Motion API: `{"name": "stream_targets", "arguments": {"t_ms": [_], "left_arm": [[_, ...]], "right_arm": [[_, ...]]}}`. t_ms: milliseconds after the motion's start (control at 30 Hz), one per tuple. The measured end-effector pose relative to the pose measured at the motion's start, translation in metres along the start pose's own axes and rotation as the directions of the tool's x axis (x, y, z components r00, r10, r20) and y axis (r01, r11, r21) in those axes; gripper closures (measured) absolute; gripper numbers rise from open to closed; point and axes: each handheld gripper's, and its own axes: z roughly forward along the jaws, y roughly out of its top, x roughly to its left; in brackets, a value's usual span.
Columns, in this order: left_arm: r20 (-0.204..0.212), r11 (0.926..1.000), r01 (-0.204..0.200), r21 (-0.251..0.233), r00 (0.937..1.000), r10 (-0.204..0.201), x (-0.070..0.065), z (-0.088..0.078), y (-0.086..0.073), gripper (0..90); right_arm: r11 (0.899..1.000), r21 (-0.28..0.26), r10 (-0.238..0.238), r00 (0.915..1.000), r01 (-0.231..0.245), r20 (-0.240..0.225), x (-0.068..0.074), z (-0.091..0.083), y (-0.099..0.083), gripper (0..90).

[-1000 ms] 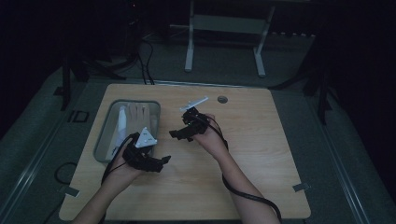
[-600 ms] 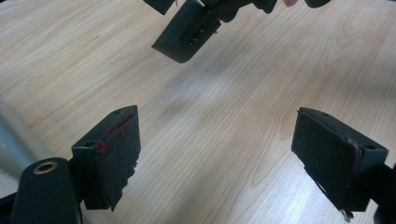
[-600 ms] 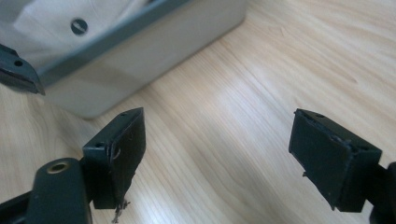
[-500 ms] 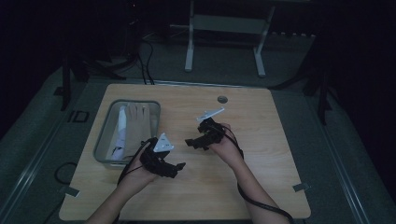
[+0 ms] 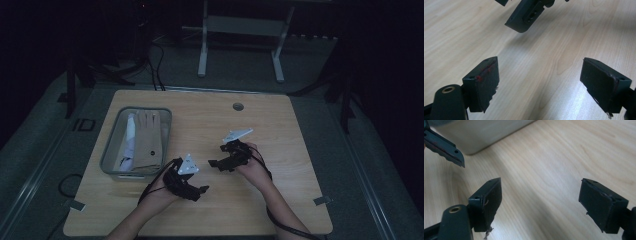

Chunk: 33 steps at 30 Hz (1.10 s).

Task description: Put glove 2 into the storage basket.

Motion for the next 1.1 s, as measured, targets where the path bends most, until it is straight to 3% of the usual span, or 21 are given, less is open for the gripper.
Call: {"name": "stream_targets", "arguments": {"t_ms": [300,467,700,933,1100], "left_arm": [[0.071,0.9997,-0.002,0.023,0.9975,0.0,-0.007,0.018,-0.008,16.1],[0.097,0.9998,-0.001,0.022,0.9953,-0.001,-0.009,0.024,-0.011,16.1],[0.124,0.9997,-0.019,0.016,0.9922,0.016,-0.013,0.029,-0.012,16.1],[0.14,0.9994,-0.022,0.025,0.99,0.019,-0.014,0.032,-0.012,16.0],[0.139,0.9995,-0.02,0.024,0.9902,0.017,-0.014,0.032,-0.013,16.1]], "right_arm": [[1.0,0.016,0.025,0.9997,-0.025,0.001,-0.007,-0.001,-0.025,18.5],[1.0,-0.009,0.023,0.9997,-0.024,-0.01,-0.01,-0.005,-0.039,17.7],[0.998,-0.061,0.013,0.9999,-0.013,0.005,-0.014,-0.015,-0.056,16.3],[0.998,-0.058,0.016,0.9996,-0.014,0.025,-0.017,-0.016,-0.073,15.7],[0.998,-0.059,0.016,0.9993,-0.014,0.034,-0.018,-0.017,-0.076,15.7]]}}
